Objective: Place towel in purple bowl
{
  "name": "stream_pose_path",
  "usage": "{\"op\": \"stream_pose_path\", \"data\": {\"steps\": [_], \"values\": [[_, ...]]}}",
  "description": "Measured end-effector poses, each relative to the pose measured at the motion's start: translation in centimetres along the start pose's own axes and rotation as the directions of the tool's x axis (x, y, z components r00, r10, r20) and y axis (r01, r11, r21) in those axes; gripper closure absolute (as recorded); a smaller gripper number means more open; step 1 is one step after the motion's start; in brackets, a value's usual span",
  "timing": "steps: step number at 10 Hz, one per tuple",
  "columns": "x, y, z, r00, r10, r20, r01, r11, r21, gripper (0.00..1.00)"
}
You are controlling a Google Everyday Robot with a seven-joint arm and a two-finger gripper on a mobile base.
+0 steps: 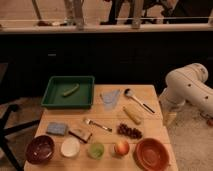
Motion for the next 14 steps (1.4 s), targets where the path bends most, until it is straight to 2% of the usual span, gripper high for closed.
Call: {"op": "stream_pose_path", "data": {"steps": [2, 5, 8, 11, 14], "values": [[-0.6, -0.8, 0.0, 1.0, 0.005, 0.01, -0.005, 1.0, 0.006, 0.2], [-5.9, -4.2, 0.7, 0.999, 0.006, 0.04, -0.006, 1.0, 0.013, 0.2], [-9.7, -7.3, 2.0, 0.999, 0.016, 0.039, -0.017, 0.999, 0.032, 0.2], [-11.2, -8.6, 4.1, 0.999, 0.044, 0.026, -0.045, 0.998, 0.047, 0.2], [-11.9, -9.4, 5.7, 0.996, 0.076, 0.052, -0.079, 0.995, 0.065, 0.2]]}}
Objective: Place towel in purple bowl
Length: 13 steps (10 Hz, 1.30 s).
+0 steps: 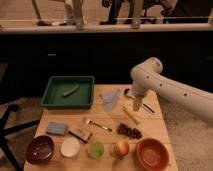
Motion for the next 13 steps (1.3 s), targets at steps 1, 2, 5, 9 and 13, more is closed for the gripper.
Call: {"op": "stream_pose_path", "data": {"steps": [1, 2, 5, 9, 13], "values": [[-0.1, 0.0, 0.0, 1.0, -0.004, 0.003, 0.004, 1.0, 0.0, 0.2], [-0.2, 0.0, 0.0, 1.0, -0.006, 0.004, 0.006, 1.0, -0.001, 0.2], [-0.1, 0.0, 0.0, 1.0, -0.007, 0.004, 0.007, 1.0, -0.001, 0.2], [-1.8, 0.3, 1.2, 0.998, -0.058, 0.018, 0.057, 0.998, 0.004, 0.2], [-8.2, 1.0, 3.5, 0.986, -0.166, 0.027, 0.165, 0.985, 0.042, 0.2]]}}
